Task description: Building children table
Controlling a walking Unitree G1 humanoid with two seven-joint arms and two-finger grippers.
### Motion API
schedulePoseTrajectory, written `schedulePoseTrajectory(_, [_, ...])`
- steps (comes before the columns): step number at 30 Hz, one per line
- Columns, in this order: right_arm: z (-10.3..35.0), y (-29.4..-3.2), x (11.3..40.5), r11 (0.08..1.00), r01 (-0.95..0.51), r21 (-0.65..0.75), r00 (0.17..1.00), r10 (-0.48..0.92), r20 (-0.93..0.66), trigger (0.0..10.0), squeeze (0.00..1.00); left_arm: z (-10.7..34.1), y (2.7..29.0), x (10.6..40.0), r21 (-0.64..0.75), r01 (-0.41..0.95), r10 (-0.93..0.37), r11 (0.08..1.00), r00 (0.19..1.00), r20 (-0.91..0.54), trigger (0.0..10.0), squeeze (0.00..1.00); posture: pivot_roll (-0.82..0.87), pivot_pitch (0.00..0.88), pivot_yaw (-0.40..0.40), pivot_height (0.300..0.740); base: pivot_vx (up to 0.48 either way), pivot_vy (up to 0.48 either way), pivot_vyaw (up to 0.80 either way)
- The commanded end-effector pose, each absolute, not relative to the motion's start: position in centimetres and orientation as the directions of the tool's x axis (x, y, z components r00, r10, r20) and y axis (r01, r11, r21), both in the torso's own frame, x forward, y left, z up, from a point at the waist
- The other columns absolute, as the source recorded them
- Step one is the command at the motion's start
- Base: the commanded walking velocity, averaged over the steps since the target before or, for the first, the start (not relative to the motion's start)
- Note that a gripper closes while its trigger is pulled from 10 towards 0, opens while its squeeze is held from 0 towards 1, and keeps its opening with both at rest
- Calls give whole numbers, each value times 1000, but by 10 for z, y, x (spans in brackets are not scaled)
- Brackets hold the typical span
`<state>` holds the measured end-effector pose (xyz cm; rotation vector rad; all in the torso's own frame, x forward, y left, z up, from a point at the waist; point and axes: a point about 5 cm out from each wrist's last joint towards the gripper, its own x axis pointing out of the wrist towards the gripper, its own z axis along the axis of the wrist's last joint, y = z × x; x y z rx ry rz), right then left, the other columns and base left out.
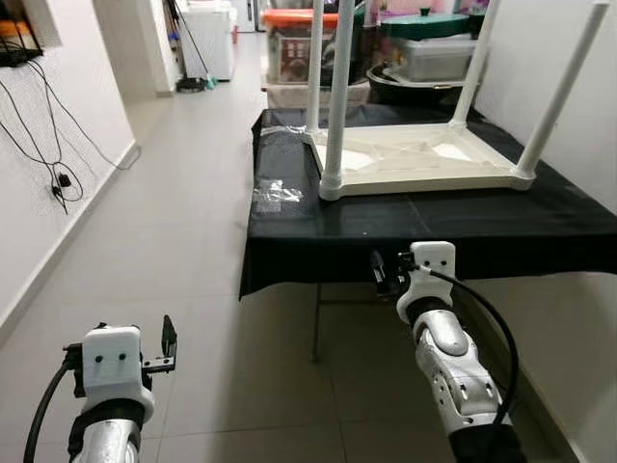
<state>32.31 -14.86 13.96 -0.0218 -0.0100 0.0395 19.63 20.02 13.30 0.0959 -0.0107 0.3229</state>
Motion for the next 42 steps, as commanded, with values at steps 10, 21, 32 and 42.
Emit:
schedulePoseTrajectory(10, [137, -135, 324, 997, -82, -5, 997, 82, 12, 10000, 0, 132, 204, 197, 106, -331, 332, 938, 943, 9, 10000, 0, 95, 0, 0, 740, 0, 0, 0])
schedulePoseTrajectory(21, [136, -139, 326, 998, -57, 13, 998, 57, 7, 10000, 0, 136, 205, 199, 98, -336, 334, 937, 942, 37, 10000, 0, 92, 0, 1, 740, 162, 0, -364])
schedulePoseTrajectory(32, [132, -134, 321, 997, -71, 14, 997, 71, 1, 10000, 0, 133, 199, 198, 91, -315, 315, 945, 949, 21, 10000, 0, 92, 0, -1, 740, 404, 0, 0])
schedulePoseTrajectory(42, [134, -132, 325, 997, -80, 19, 997, 80, 5, 10000, 0, 135, 201, 198, 79, -335, 333, 939, 942, 29, 10000, 0, 100, 0, -5, 740, 425, 0, 0])
